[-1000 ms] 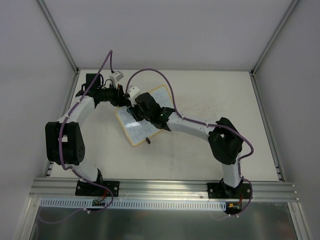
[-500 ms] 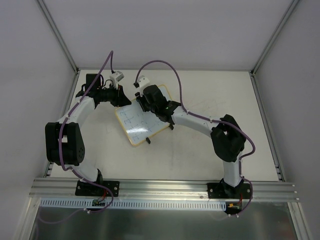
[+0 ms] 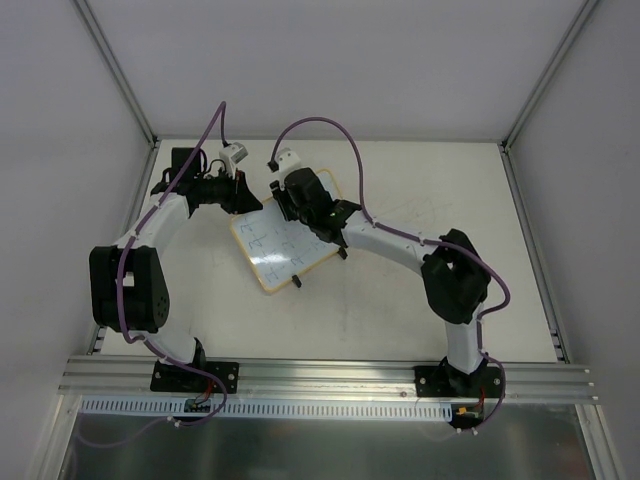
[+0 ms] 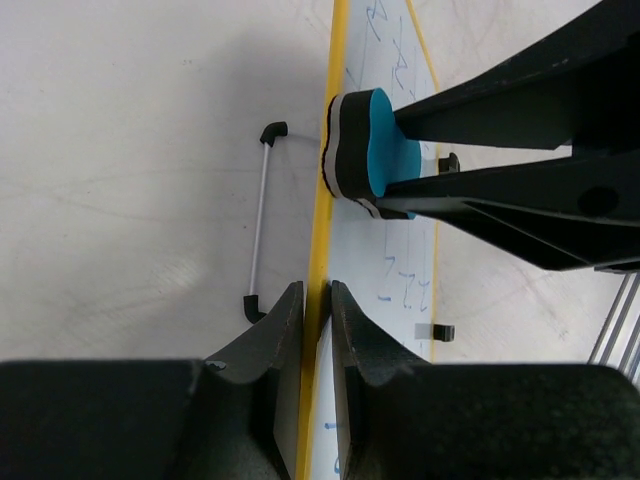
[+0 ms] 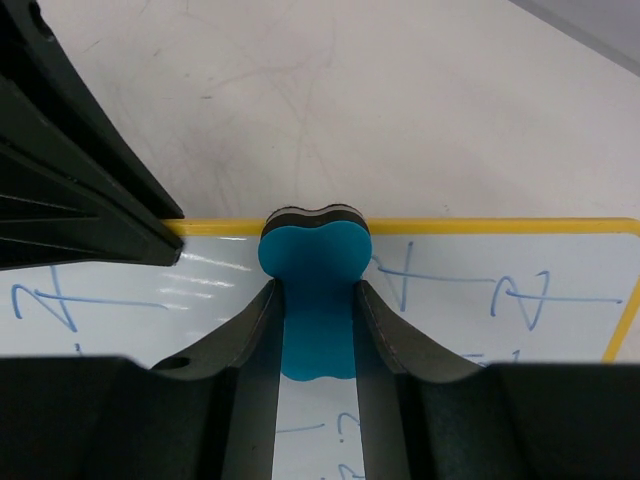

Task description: Erase the whiteboard

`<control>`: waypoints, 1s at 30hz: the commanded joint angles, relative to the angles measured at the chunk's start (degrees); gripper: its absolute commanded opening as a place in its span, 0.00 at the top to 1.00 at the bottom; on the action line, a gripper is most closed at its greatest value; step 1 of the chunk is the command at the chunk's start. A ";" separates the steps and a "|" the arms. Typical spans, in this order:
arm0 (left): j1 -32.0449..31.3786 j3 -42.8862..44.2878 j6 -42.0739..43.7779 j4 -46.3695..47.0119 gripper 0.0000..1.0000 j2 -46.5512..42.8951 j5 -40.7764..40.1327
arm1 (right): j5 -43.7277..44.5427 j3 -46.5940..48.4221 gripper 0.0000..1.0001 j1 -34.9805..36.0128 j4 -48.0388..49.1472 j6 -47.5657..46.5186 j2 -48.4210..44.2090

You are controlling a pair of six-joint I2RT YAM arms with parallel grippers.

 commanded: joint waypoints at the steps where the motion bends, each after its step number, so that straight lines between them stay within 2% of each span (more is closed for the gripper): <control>1: 0.29 -0.33 2.06 -0.65 1.00 -3.35 1.84 | -1.21 0.36 1.00 0.51 0.40 2.83 1.07; 17: 0.29 -0.95 2.94 -1.18 1.00 -3.61 2.63 | -0.58 -9.49 1.00 -12.23 4.09 10.30 -3.06; 24: 0.29 -0.60 3.46 -1.44 1.00 -3.52 2.54 | -4.01 -7.21 0.99 -11.10 4.09 7.84 -2.54; 30: 0.29 -0.51 3.55 -1.53 1.00 -3.44 2.54 | -6.56 -5.54 1.00 -5.39 3.92 5.20 -2.01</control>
